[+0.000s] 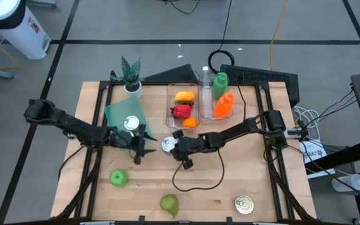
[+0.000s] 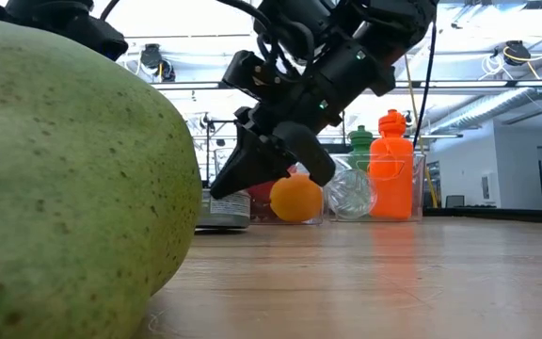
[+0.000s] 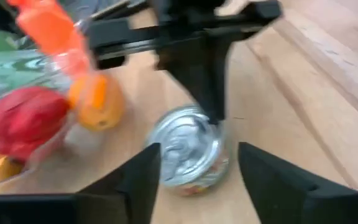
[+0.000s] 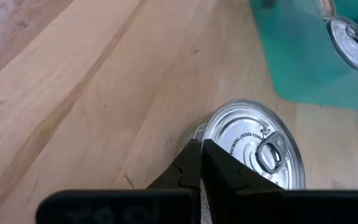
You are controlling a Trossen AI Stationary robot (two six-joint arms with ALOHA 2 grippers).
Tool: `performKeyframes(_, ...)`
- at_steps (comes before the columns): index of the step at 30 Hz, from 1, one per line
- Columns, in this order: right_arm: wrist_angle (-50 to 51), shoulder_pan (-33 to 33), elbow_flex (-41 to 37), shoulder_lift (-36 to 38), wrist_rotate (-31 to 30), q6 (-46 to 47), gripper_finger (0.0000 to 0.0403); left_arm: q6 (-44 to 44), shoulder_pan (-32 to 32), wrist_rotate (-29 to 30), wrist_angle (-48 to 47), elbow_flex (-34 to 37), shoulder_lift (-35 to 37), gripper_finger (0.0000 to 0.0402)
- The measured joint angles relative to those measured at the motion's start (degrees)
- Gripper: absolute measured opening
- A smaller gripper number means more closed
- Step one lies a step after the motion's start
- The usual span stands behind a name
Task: Pick & Place Food Item
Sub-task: Stack the green tuna can on top of the green tuna can in the bin
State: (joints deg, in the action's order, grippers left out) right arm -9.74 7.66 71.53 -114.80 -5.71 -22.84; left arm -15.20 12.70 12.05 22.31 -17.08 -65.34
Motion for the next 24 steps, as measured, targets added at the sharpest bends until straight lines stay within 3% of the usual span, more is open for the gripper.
performKeyframes(13, -0.9, -1.2, 0.1, 0.3, 0.1, 6.7, 0.0000, -3.3, 6.2, 15.0, 1.9, -6.8, -17.1, 0.0361)
performKeyframes(19, -0.5, -2.0, 0.1, 3.7, 4.3, 10.2, 0.0000, -5.7, 6.2, 17.0, 1.8, -7.9, -20.4, 0.0390)
performKeyframes(24, 0.3, -2.4, 0.1, 4.6, 6.5, 11.5, 0.0000, -7.3, 6.1, 17.9, 3.6, -7.9, -20.5, 0.0388)
